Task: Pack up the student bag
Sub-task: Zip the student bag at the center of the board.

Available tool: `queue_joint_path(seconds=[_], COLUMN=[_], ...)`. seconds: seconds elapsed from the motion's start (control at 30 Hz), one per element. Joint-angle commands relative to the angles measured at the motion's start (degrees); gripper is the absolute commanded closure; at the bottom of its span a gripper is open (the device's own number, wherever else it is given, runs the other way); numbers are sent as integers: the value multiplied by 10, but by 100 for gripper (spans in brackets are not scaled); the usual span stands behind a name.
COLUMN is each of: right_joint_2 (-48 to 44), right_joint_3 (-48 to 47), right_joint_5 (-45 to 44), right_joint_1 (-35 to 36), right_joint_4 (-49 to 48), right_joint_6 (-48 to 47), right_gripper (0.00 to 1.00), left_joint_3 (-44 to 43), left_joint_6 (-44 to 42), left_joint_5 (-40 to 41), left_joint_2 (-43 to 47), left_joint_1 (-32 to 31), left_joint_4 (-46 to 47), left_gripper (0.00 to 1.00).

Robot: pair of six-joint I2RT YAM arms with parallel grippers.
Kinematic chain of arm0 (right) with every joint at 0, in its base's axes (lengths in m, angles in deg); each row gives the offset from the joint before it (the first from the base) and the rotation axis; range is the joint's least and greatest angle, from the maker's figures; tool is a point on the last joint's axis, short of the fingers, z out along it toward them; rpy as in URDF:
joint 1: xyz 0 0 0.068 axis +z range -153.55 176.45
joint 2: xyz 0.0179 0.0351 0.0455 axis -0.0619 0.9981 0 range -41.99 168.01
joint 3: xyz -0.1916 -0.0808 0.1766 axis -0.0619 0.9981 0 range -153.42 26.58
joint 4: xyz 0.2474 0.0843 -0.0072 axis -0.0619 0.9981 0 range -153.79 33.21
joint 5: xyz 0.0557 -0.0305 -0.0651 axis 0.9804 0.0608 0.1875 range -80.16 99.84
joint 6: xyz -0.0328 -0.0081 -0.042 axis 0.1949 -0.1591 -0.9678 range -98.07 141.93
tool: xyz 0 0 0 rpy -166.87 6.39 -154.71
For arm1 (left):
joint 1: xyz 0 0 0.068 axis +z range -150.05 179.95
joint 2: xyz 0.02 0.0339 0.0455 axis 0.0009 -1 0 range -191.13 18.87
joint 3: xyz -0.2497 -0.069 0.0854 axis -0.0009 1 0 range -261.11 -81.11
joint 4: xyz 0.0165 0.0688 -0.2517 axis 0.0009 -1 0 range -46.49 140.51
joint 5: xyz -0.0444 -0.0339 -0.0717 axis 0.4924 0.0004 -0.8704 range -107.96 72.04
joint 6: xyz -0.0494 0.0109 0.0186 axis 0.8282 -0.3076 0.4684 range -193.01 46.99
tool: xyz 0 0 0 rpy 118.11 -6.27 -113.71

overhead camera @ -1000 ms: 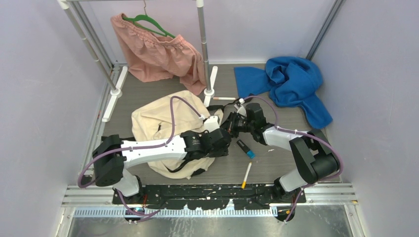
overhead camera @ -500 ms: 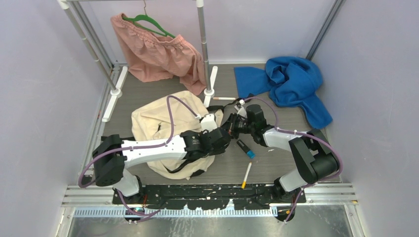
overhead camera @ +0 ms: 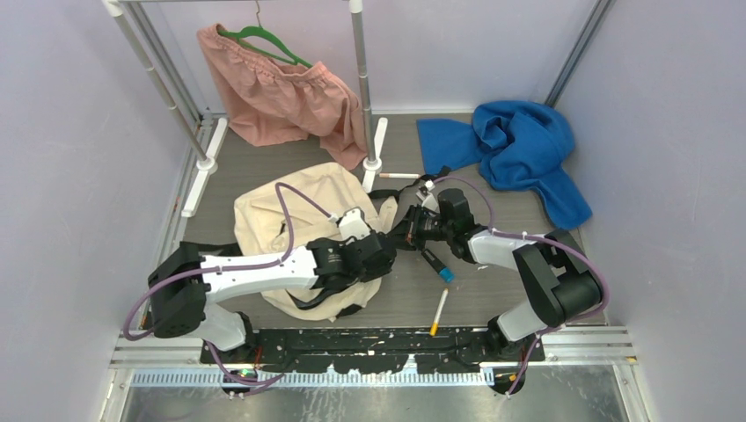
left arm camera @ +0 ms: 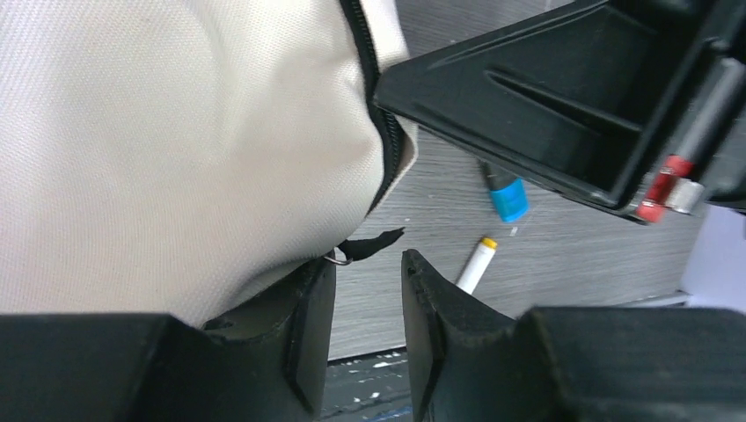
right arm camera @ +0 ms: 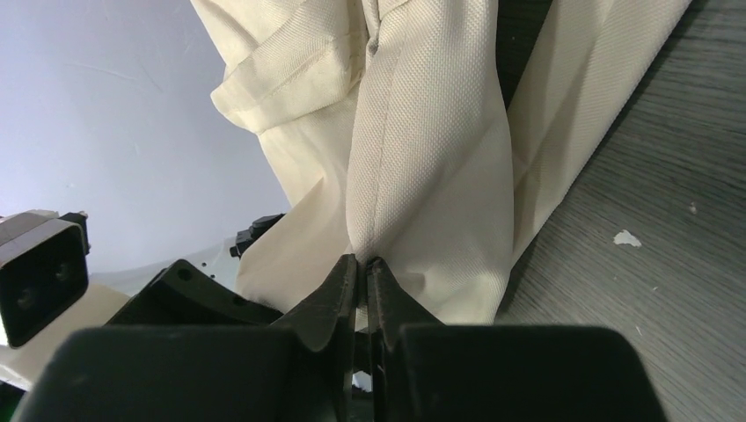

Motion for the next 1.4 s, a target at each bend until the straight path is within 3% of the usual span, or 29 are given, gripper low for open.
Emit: queue_joint_path(seconds=[0.0,0.2,0.47,0.6,0.7,0.87,1.07,1.37], right_joint_2=[3,7,12,18,25,30,33,22], right_joint_3=[-3,-6,-10,-13,-15,-16,-15,-18], right_joint_5=[28,26,27,29,29,28,29,27], right_joint_1=[4,3,3,3,3,4,5,7], right_joint_4=[-25,-25,-23,-24,-27,-34,-42,-15], right_joint_6=[0,-1,-1,-1,-1,2,5,-15], right_gripper=[99,99,99,99,99,99,99,99], left_joint_3=[-21,-64,-100,-159,-201,-214,-255,-270], left_joint_6=[43,91,167,205,224,221,254,263], left_joint_5=[12,2,19,30,33,36,94,128], left_joint_2=[28,21,15,-24,-64,-97,-134,-161], left_joint_1=[-3,-6,-9,-26,-35,-38,-45,-44], left_joint_4=[-3,-71,-155,-252,-312,-277,-339,-353], left_gripper=[66,66,53,49,50,54,55,63])
